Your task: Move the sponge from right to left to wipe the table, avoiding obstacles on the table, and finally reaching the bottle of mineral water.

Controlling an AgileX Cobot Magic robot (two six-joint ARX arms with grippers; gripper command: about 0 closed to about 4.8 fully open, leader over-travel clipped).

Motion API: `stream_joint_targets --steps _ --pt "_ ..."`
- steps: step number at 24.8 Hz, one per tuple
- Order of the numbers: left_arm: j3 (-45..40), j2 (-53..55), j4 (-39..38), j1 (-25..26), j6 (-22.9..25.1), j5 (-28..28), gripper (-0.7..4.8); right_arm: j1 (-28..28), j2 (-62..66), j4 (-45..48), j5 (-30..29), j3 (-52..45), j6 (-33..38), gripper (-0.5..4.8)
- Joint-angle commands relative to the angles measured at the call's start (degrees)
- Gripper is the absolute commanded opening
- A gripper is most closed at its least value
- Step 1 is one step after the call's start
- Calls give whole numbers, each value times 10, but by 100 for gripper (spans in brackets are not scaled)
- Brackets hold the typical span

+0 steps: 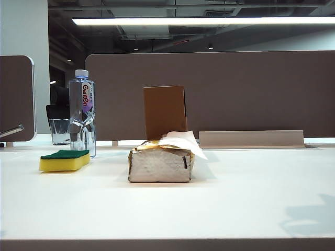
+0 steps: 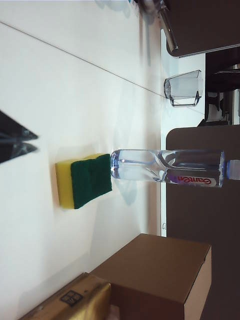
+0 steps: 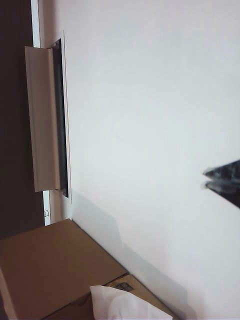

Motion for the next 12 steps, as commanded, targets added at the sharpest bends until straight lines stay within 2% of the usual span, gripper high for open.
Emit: stream_joint_targets --steps 1,9,12 --pt "1 0 16 0 5 -1 -4 1 -1 14 -6 1 -4 -6" --pt "-5 0 16 0 16 -2 -4 1 -17 20 -10 -21 -4 -6" --pt "-25 0 22 0 16 -2 -4 1 -58 -12 -3 -21 -11 -6"
